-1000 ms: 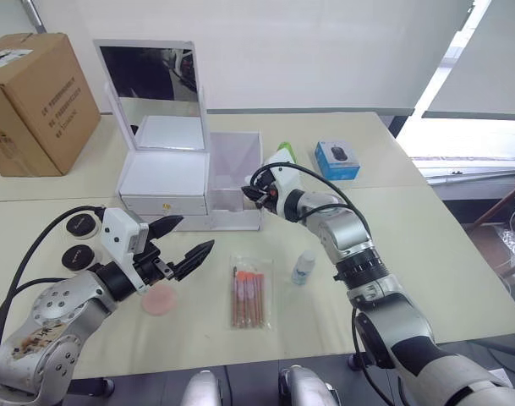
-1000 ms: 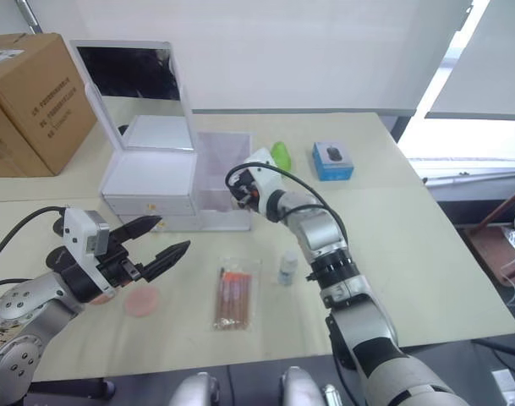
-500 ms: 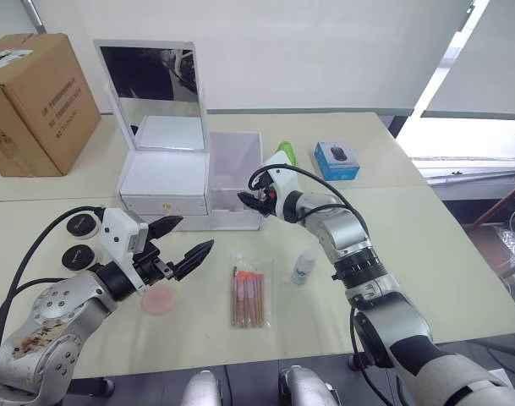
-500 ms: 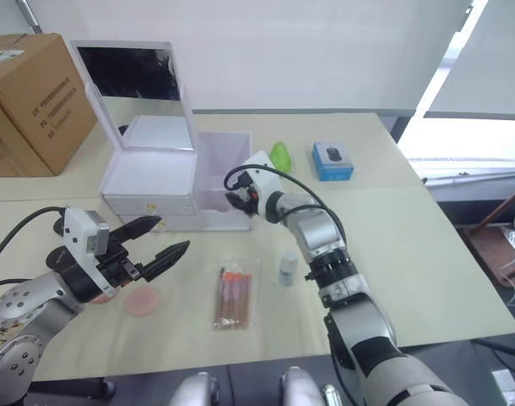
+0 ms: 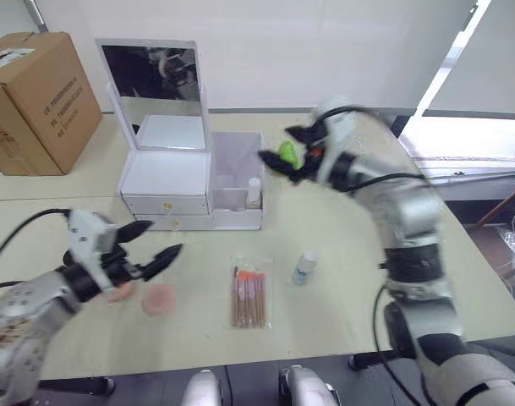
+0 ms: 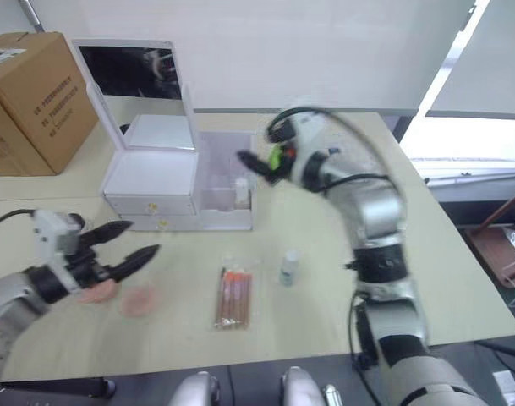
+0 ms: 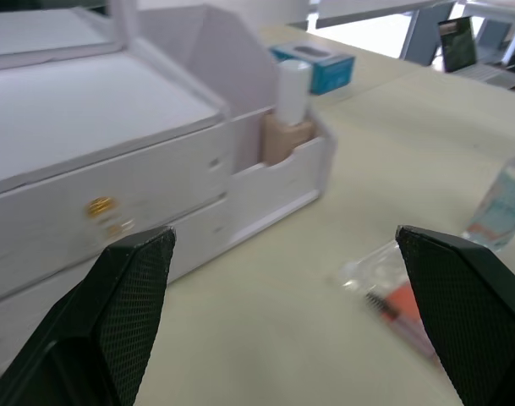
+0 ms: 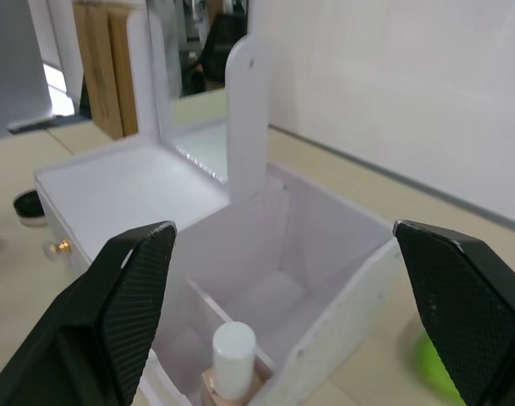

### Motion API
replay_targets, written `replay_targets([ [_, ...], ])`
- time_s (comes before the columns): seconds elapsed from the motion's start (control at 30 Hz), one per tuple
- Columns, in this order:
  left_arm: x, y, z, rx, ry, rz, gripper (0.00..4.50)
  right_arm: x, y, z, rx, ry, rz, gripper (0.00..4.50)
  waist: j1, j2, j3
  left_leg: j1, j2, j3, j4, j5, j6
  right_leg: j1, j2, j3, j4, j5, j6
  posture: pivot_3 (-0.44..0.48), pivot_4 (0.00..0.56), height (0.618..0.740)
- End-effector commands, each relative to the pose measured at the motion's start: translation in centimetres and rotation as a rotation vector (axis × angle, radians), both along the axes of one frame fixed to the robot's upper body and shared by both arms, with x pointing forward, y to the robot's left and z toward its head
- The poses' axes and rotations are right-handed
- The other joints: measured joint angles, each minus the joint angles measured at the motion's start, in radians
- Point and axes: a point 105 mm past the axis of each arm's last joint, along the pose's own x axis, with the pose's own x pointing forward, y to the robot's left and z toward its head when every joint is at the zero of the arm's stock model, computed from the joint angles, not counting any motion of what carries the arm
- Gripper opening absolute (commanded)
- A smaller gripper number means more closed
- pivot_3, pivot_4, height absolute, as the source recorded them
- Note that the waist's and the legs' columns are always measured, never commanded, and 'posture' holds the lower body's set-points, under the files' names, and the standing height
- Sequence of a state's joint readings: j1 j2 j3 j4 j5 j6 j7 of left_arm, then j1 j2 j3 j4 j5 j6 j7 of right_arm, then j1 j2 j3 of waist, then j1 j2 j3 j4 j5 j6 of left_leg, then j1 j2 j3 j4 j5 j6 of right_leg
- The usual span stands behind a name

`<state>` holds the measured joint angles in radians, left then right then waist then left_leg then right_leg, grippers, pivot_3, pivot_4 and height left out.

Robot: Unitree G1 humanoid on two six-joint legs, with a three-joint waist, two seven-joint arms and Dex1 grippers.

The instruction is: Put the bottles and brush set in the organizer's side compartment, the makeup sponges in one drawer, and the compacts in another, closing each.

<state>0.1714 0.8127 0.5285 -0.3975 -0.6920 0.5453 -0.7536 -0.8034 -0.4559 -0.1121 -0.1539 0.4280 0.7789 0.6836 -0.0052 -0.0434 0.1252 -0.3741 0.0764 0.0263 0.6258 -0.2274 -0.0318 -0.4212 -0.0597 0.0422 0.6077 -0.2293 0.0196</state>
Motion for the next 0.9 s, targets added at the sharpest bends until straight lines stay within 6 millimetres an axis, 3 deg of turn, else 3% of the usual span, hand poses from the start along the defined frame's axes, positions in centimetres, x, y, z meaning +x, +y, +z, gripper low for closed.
replay_targets([
  [0.03, -0.6, 5.5, 1.3, 0.086, -0.034, 0.127, 4.50, -3.5, -3.4, 0.5, 0.007, 0.005, 0.057, 4.47, 0.000, -0.001, 0.000, 0.000, 0.000, 0.000, 0.000, 0.000, 0.000, 0.000, 0.000, 0.000, 0.000, -0.001, -0.001, 0.000, 0.150, 0.730],
  [0.17, -1.9, 13.1, 2.6, 0.138, -0.052, 0.351, 4.50, -7.4, -10.0, -2.7, -0.120, 0.065, -0.002, 4.47, 0.010, -0.001, 0.002, 0.002, 0.001, 0.002, -0.003, 0.000, 0.000, -0.003, -0.002, -0.001, -0.002, -0.002, -0.001, 0.000, 0.150, 0.730],
  [0.3, -4.1, 18.2, 2.3, 0.157, -0.010, 0.472, 4.50, -9.4, -16.2, -6.7, -0.168, 0.187, -0.156, 4.47, 0.007, 0.000, 0.002, 0.004, 0.002, 0.004, -0.004, -0.004, -0.007, -0.002, -0.002, -0.001, -0.005, -0.002, -0.002, 0.000, 0.150, 0.730],
  [0.4, -5.3, 20.3, 1.6, 0.152, 0.032, 0.516, 4.50, -10.3, -19.6, -9.6, -0.222, 0.264, -0.246, 4.47, 0.004, 0.000, 0.002, 0.005, 0.002, 0.005, -0.006, -0.006, -0.010, -0.002, -0.003, -0.001, -0.008, -0.002, -0.002, 0.000, 0.150, 0.730],
  [0.5, -6.1, 21.6, 0.7, 0.165, 0.076, 0.540, 4.50, -10.6, -21.9, -11.5, -0.245, 0.300, -0.306, 4.47, 0.000, 0.000, 0.002, 0.005, 0.003, 0.008, -0.013, -0.007, -0.011, -0.004, -0.004, -0.001, -0.013, -0.002, -0.002, 0.000, 0.150, 0.730],
  [0.57, -6.5, 22.0, 0.0, 0.184, 0.102, 0.546, 4.50, -10.6, -22.6, -12.3, -0.252, 0.307, -0.328, 4.47, -0.003, -0.001, 0.002, 0.005, 0.003, 0.011, -0.015, -0.007, -0.011, -0.005, -0.005, -0.001, -0.012, -0.002, -0.002, 0.000, 0.150, 0.730],
  [0.7, -6.1, 21.7, -0.3, 0.183, 0.094, 0.522, 4.50, -10.4, -21.9, -12.9, -0.250, 0.290, -0.313, 4.47, -0.003, -0.001, 0.002, 0.006, 0.003, 0.013, -0.017, -0.007, -0.011, -0.005, -0.005, -0.002, -0.011, -0.002, -0.002, 0.000, 0.150, 0.730],
  [0.9, -4.4, 19.2, -0.6, 0.183, 0.081, 0.407, 4.50, -9.9, -19.6, -11.5, -0.233, 0.253, -0.252, 4.47, -0.001, -0.001, 0.002, 0.006, 0.005, 0.020, -0.018, -0.007, -0.011, -0.004, -0.009, -0.004, -0.011, -0.001, -0.001, 0.000, 0.150, 0.730],
])
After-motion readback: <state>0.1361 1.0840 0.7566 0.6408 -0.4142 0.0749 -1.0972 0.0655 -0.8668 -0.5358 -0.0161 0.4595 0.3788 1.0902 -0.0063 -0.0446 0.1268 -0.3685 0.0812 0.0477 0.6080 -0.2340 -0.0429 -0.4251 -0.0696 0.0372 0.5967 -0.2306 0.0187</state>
